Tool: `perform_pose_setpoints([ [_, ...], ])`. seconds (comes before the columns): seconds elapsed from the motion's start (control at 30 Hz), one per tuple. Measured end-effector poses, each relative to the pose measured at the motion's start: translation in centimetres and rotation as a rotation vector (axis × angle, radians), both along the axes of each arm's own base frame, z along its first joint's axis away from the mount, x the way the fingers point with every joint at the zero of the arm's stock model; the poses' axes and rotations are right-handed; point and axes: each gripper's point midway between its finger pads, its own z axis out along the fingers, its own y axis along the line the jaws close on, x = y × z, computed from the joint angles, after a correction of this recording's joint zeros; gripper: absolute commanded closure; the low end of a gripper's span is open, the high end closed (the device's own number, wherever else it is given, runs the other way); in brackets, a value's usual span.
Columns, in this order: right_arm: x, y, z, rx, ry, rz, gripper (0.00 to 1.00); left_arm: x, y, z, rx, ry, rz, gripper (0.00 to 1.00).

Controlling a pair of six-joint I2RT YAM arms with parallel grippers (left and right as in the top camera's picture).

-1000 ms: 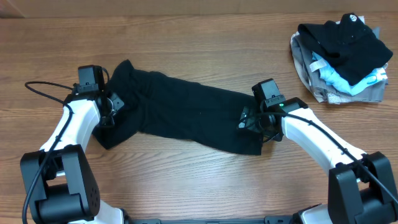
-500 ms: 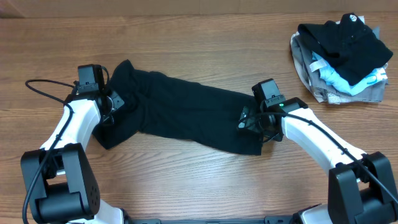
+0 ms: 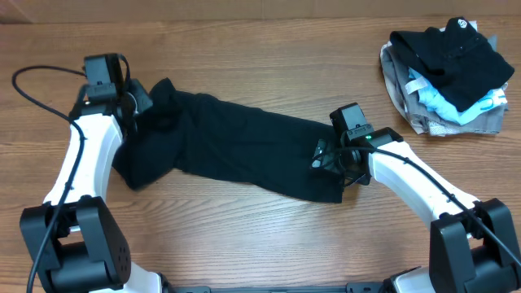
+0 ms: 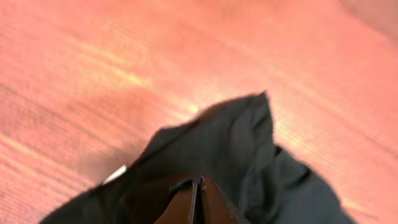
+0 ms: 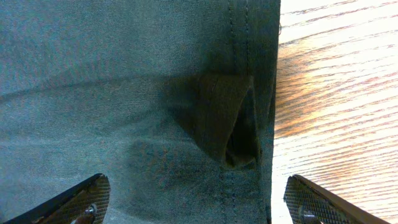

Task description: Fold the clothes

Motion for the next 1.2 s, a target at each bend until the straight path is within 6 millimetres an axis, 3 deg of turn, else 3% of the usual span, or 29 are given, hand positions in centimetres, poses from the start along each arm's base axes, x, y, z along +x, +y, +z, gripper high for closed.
perform_pose_setpoints([
  [0.5,0.0,0.0,0.0,0.0,0.001,0.0,0.06,4.7,0.6,5.1,0.092,-0.254,-0.061,0.96],
  [0.6,0.0,0.0,0.0,0.0,0.001,0.0,0.06,4.6,0.5,5.0,0.106,-0.249,-0.081,0.96],
  [0.8,-0.1,0.0,0.0,-0.001,0.002,0.001,0.06,1.8,-0.8,1.8,0.087,-0.063,-0.144,0.96],
  [0.97,-0.1,0.0,0.0,-0.001,0.005,0.0,0.06,-2.8,-2.0,-1.4,0.042,0.169,-0.172,0.96],
  [1.1,-0.1,0.2,0.0,0.011,0.007,0.003,0.05,-4.6,-2.3,-2.3,0.027,0.247,-0.178,0.96],
  [1.2,-0.2,0.6,0.0,0.034,0.012,0.008,0.04,-5.4,-2.4,-2.7,0.019,0.284,-0.18,0.82],
])
